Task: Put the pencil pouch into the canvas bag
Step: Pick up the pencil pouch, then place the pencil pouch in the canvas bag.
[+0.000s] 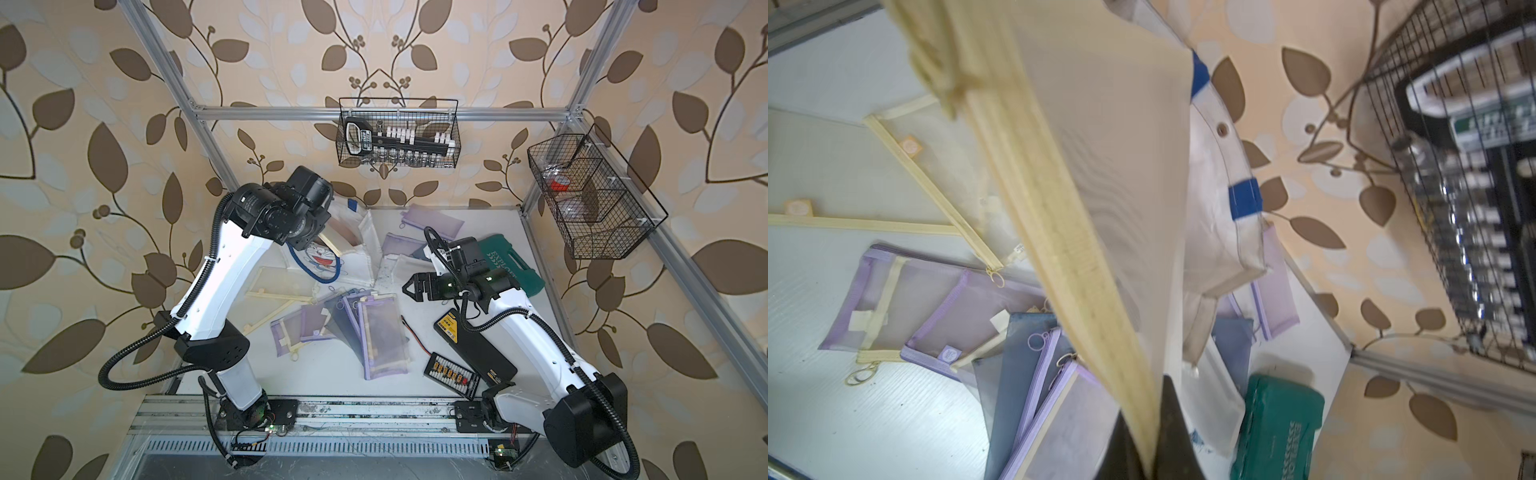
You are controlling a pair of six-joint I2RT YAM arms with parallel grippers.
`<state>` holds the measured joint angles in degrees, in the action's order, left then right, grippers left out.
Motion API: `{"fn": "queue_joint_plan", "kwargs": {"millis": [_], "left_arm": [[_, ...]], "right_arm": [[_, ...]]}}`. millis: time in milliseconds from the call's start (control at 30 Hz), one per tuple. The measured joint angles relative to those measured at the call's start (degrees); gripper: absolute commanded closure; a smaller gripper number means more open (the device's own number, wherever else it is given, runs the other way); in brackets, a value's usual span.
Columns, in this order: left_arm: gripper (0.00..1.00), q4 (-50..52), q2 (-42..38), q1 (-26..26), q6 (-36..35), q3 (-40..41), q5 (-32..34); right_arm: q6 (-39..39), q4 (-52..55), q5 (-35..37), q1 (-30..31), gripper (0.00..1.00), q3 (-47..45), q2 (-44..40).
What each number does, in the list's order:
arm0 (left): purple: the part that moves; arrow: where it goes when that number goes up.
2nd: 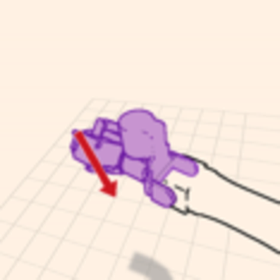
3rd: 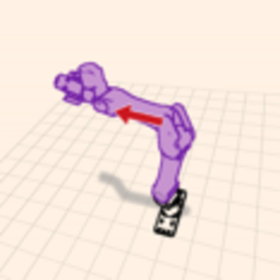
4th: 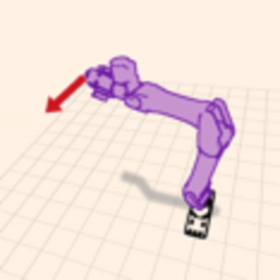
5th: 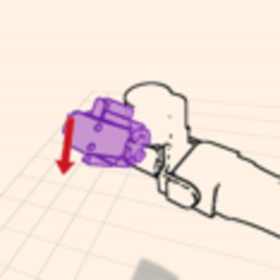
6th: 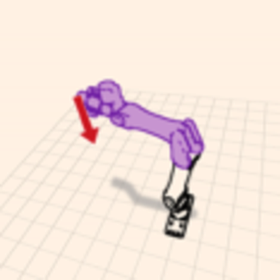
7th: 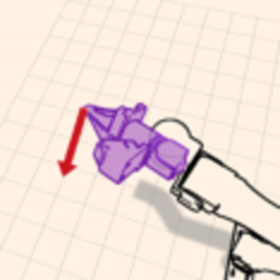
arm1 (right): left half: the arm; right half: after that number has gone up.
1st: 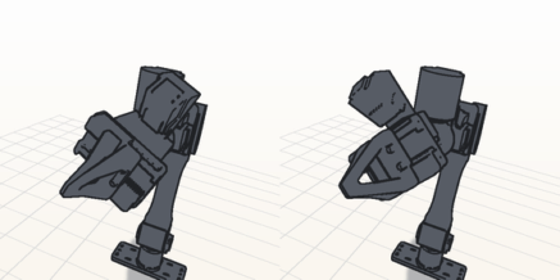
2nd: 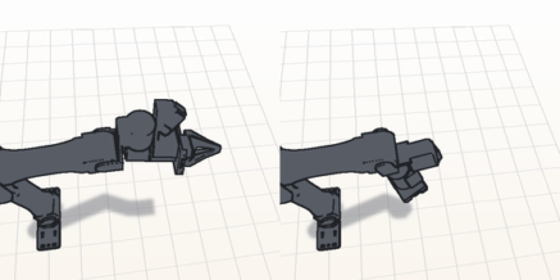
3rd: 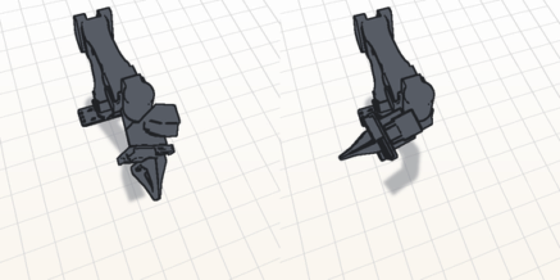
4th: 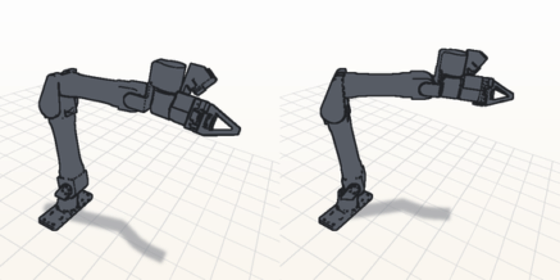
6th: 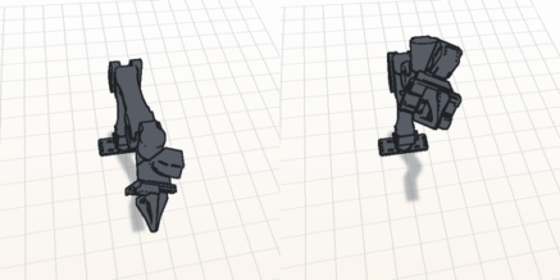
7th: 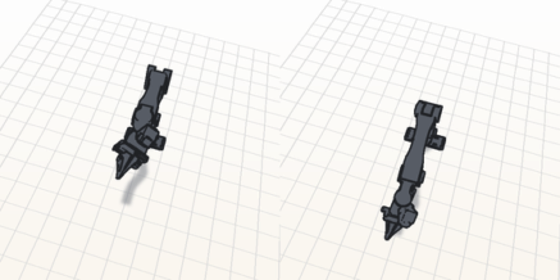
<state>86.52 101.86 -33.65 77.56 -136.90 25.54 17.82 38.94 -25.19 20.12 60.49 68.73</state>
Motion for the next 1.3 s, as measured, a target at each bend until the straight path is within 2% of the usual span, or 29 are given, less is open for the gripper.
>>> {"fn": "queue_joint_plan", "kwargs": {"millis": [200, 600, 1033, 1233, 1300], "left_arm": [[1.00, 0.00, 7.56, 6.56, 2.60, -7.93, -3.50], [0.96, 0.04, 16.81, 7.52, 8.11, -7.06, -8.87], [0.97, 0.26, 17.57, 7.72, 11.17, -4.15, -7.39], [0.92, 0.26, 16.81, 7.82, 11.82, -0.15, -6.86], [0.85, 0.26, 16.83, 8.02, 11.50, -0.11, -6.86]], "right_arm": [[-0.13, 1.62, 0.66, 0.02, 0.01, 0.46, -0.74], [-0.13, 2.23, 2.36, 0.11, 0.01, 1.36, -0.31], [-0.20, 2.21, 3.17, 0.11, 0.01, 1.36, 0.09], [-0.22, 1.92, 3.13, 0.11, 0.01, 1.36, 0.83], [-0.28, 1.95, 3.13, 0.11, 0.01, 1.36, 0.83]]}}
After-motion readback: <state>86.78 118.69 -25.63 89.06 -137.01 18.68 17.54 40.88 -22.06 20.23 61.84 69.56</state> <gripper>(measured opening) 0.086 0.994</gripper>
